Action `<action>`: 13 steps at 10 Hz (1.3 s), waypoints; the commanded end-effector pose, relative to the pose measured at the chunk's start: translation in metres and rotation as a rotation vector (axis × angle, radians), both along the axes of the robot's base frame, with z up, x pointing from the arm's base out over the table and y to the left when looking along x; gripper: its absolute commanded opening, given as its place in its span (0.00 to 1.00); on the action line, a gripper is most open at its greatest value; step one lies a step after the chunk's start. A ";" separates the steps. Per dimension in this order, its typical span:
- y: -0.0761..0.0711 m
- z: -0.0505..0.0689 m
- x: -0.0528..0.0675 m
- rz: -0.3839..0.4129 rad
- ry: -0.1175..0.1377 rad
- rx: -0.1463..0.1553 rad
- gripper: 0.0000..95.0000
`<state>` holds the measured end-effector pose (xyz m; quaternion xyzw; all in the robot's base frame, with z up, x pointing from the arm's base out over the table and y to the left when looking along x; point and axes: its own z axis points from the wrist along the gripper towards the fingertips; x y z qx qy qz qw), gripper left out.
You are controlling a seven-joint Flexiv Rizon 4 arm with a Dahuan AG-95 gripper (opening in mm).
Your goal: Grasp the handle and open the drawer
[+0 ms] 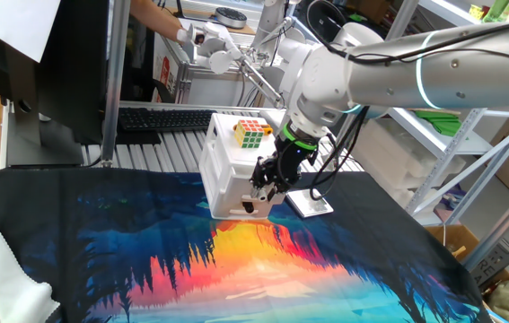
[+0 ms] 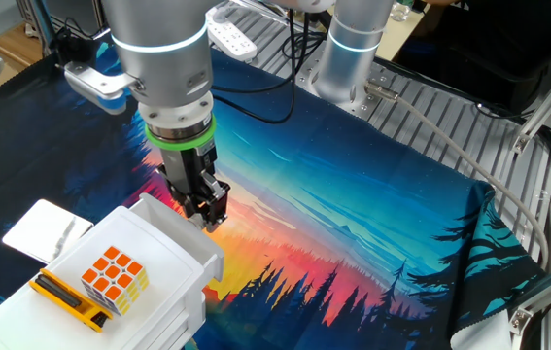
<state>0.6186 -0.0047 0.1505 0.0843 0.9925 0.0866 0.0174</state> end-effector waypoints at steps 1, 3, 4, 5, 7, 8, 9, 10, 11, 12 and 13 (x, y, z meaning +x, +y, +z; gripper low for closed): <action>0.000 0.000 0.001 -0.001 0.014 0.005 0.40; 0.000 0.000 0.001 -0.033 0.031 0.004 0.40; 0.000 0.000 0.001 -0.033 0.033 -0.002 0.40; 0.000 0.000 0.001 -0.018 0.033 -0.013 0.60; 0.000 0.000 0.001 -0.006 0.015 -0.020 0.60; 0.000 0.000 0.001 -0.003 -0.002 -0.036 0.60; 0.000 0.000 0.001 0.001 -0.001 -0.041 0.60; 0.000 0.000 0.001 0.014 0.000 -0.048 0.60; 0.000 0.000 0.001 0.020 0.002 -0.047 0.60; 0.000 0.000 0.001 0.016 0.004 -0.045 0.60; 0.000 0.000 0.001 0.012 0.005 -0.044 0.60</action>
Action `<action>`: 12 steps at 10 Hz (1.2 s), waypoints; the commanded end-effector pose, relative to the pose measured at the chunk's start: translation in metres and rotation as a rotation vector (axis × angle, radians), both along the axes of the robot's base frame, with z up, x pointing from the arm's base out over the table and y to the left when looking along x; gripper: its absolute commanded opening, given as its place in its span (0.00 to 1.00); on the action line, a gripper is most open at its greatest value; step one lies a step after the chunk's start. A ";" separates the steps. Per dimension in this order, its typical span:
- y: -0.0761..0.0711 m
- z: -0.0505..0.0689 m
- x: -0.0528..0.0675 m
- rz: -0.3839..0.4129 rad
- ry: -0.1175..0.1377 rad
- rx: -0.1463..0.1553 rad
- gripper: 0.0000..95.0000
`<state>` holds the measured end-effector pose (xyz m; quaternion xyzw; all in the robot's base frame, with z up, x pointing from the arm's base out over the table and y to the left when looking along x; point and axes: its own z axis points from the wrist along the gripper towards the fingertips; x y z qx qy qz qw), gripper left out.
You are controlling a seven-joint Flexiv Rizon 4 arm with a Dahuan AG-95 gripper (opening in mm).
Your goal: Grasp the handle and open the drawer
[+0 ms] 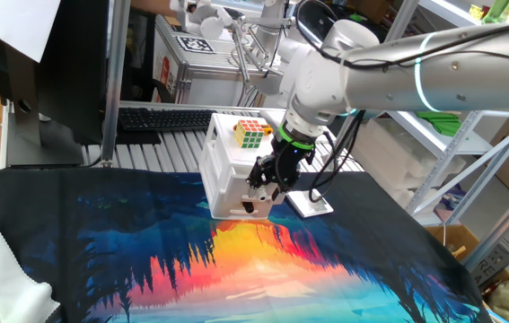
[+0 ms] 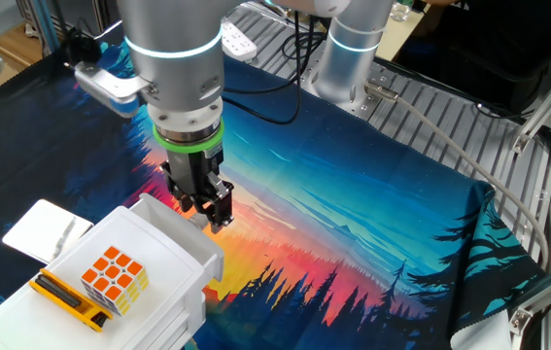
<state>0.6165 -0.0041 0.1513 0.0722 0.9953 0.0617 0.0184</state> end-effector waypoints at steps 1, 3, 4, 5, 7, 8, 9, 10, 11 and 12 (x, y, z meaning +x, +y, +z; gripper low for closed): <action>0.000 -0.001 0.003 -0.008 0.014 0.019 0.60; 0.000 -0.001 0.003 0.029 0.015 0.022 0.60; 0.000 -0.001 0.003 0.051 0.001 0.027 0.60; 0.000 -0.001 0.003 0.067 -0.003 0.030 0.60; 0.000 -0.001 0.003 0.080 -0.005 0.032 0.60; 0.000 -0.001 0.003 0.082 0.005 0.033 0.60; 0.000 -0.001 0.003 0.089 0.016 0.039 0.60; 0.000 -0.001 0.003 0.088 0.014 0.041 0.60; 0.000 -0.001 0.003 0.084 0.015 0.038 0.60; 0.000 -0.001 0.003 0.087 0.022 0.036 0.60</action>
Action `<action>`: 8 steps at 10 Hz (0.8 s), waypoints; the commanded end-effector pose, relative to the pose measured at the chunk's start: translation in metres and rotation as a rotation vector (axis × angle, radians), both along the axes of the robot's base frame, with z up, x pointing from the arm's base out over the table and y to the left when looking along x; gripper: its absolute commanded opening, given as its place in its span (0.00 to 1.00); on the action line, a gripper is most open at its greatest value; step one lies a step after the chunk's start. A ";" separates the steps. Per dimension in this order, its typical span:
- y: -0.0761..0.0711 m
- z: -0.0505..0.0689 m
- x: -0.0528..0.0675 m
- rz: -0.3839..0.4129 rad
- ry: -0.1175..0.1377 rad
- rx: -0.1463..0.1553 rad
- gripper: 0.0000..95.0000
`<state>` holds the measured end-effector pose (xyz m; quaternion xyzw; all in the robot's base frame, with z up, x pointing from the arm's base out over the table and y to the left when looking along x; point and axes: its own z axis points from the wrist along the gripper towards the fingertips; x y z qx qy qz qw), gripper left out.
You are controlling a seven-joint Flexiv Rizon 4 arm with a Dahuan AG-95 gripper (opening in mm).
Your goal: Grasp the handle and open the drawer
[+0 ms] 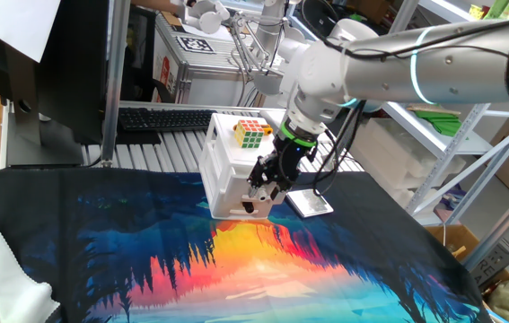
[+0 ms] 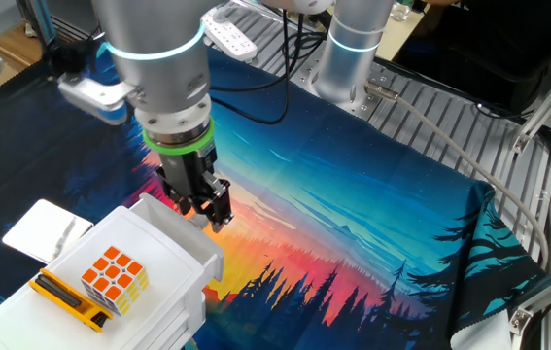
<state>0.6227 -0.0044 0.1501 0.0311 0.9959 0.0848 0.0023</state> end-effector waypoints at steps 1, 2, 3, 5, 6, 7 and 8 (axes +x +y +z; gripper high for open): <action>0.000 0.000 -0.003 0.005 0.008 -0.011 0.60; 0.000 0.000 -0.003 0.005 0.011 -0.011 0.60; 0.000 0.000 -0.003 0.005 0.017 -0.012 0.60; 0.000 0.000 -0.003 0.014 0.010 -0.015 0.60; 0.000 0.000 -0.003 0.026 -0.004 -0.024 0.60; 0.000 0.000 -0.003 0.028 0.003 -0.025 0.60; 0.000 0.000 -0.003 0.030 0.026 -0.024 0.60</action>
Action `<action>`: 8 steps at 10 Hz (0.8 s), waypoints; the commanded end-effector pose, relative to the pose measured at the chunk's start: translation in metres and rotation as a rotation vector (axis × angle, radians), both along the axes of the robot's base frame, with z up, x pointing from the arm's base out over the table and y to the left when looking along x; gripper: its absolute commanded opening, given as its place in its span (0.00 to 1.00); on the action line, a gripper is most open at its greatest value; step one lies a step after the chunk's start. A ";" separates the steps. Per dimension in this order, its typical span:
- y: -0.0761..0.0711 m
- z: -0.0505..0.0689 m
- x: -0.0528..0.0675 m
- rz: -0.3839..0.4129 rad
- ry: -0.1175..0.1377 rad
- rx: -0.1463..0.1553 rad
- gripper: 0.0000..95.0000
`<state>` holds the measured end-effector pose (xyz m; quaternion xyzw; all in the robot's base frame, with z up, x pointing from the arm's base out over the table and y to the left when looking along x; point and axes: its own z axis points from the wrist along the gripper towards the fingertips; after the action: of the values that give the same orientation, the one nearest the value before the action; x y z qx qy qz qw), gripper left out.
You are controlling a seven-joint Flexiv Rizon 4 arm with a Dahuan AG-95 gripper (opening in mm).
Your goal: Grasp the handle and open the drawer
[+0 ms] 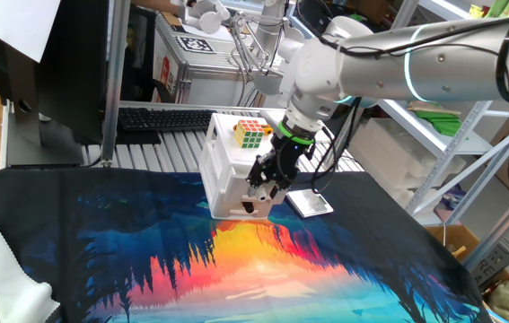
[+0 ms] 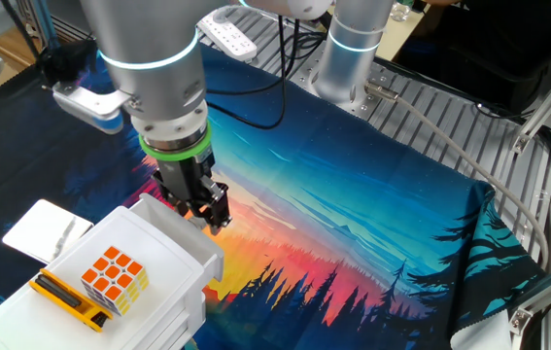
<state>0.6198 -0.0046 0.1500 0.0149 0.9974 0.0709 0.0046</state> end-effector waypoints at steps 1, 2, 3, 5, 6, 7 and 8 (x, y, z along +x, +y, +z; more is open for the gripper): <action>0.000 0.001 0.000 -0.006 0.046 0.004 0.60; 0.000 0.001 0.000 -0.012 0.052 0.005 0.60; 0.000 0.001 0.000 -0.021 0.055 0.006 0.60; 0.000 0.001 0.000 -0.032 0.065 0.002 0.60; 0.000 0.001 0.000 -0.024 0.073 0.003 0.60; 0.000 0.001 0.000 -0.018 0.073 0.005 0.60; 0.000 0.001 0.000 -0.013 0.076 0.008 0.60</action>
<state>0.6165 -0.0043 0.1511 0.0234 0.9965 0.0743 -0.0306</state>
